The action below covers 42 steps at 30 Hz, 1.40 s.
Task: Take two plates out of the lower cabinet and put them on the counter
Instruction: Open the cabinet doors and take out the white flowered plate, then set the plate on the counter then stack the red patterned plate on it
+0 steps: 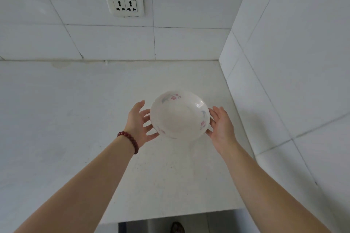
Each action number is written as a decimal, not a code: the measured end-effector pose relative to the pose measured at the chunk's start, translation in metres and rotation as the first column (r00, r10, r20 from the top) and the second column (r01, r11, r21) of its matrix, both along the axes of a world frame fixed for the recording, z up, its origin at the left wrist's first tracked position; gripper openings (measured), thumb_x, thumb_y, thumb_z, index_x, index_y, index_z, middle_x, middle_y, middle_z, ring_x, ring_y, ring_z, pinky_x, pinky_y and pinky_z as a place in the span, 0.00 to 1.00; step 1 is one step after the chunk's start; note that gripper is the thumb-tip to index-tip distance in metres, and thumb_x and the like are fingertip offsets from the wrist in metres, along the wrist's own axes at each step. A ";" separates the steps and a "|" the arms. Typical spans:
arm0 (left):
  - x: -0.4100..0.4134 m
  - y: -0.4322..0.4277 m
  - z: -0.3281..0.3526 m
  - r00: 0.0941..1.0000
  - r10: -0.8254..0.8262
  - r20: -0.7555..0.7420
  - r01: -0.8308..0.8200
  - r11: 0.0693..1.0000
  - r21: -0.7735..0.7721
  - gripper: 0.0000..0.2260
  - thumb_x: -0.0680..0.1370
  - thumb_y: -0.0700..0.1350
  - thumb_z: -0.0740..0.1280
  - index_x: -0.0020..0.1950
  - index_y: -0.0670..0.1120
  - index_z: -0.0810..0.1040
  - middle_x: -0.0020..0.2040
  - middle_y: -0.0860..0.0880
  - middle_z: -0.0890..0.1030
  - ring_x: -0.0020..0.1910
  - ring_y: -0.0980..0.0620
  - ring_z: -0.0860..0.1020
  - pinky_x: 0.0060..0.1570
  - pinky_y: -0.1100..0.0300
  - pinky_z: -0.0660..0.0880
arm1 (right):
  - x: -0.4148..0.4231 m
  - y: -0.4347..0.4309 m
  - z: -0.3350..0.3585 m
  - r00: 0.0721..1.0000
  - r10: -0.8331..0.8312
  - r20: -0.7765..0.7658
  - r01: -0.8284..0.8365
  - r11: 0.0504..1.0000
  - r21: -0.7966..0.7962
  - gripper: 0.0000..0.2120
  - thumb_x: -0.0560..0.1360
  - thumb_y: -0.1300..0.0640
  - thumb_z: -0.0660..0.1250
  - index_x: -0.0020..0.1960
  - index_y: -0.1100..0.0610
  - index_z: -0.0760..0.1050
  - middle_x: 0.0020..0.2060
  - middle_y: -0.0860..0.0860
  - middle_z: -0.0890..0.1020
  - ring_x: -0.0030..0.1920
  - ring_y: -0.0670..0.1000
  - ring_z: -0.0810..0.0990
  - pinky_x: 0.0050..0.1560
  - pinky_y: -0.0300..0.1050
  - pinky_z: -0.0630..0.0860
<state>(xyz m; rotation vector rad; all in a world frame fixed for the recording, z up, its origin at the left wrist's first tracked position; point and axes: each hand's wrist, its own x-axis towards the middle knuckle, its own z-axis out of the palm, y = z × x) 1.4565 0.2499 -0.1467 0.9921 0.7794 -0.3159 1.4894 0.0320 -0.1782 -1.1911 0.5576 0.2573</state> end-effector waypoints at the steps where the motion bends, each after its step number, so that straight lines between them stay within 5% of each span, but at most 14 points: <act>1: 0.012 -0.002 -0.002 1.000 0.008 0.001 -0.008 1.000 0.003 0.23 0.73 0.59 0.60 0.61 0.46 0.75 0.59 0.49 0.77 0.57 0.46 0.76 0.55 0.45 0.74 | 0.013 -0.001 -0.002 1.000 0.004 0.001 -0.004 1.000 -0.001 0.18 0.78 0.45 0.54 0.63 0.50 0.69 0.54 0.42 0.78 0.57 0.45 0.75 0.48 0.49 0.74; 10: 0.100 -0.011 -0.017 1.000 0.017 0.026 -0.018 0.999 0.040 0.23 0.73 0.58 0.60 0.62 0.46 0.74 0.60 0.49 0.77 0.57 0.46 0.76 0.54 0.45 0.75 | 0.105 -0.003 -0.018 1.000 0.006 0.027 -0.005 0.999 -0.036 0.21 0.78 0.45 0.53 0.67 0.52 0.67 0.56 0.44 0.77 0.54 0.43 0.75 0.43 0.46 0.73; 16: 0.126 -0.018 -0.031 1.000 0.017 0.011 -0.018 0.999 0.047 0.23 0.73 0.58 0.60 0.62 0.46 0.74 0.60 0.48 0.78 0.57 0.46 0.76 0.53 0.46 0.75 | 0.133 -0.009 -0.032 1.000 0.009 0.024 -0.007 0.998 -0.063 0.22 0.78 0.44 0.53 0.68 0.51 0.67 0.57 0.44 0.77 0.57 0.46 0.75 0.48 0.48 0.73; 24: 0.143 -0.023 -0.040 1.000 0.025 -0.001 -0.025 0.999 0.042 0.23 0.73 0.58 0.60 0.61 0.46 0.75 0.59 0.48 0.78 0.55 0.46 0.77 0.54 0.46 0.75 | 0.147 -0.016 -0.044 1.000 0.011 0.027 -0.010 0.998 -0.061 0.23 0.78 0.44 0.51 0.69 0.52 0.65 0.60 0.46 0.75 0.61 0.48 0.73 0.42 0.45 0.71; 36: 0.153 -0.027 -0.050 1.000 -0.005 0.009 0.005 0.999 0.049 0.22 0.73 0.59 0.61 0.60 0.46 0.75 0.56 0.49 0.79 0.53 0.46 0.78 0.53 0.47 0.76 | 0.153 -0.022 -0.050 1.000 0.008 0.030 -0.007 0.999 -0.033 0.23 0.79 0.44 0.50 0.70 0.53 0.65 0.62 0.47 0.74 0.51 0.44 0.75 0.43 0.46 0.71; 42: 0.146 -0.027 -0.046 0.997 -0.066 0.032 0.061 0.988 0.140 0.23 0.73 0.58 0.60 0.65 0.49 0.72 0.59 0.50 0.77 0.56 0.48 0.77 0.50 0.47 0.75 | 0.149 -0.020 -0.043 1.000 0.007 0.029 -0.005 0.999 -0.047 0.24 0.78 0.44 0.51 0.70 0.52 0.64 0.67 0.50 0.72 0.60 0.50 0.72 0.59 0.51 0.68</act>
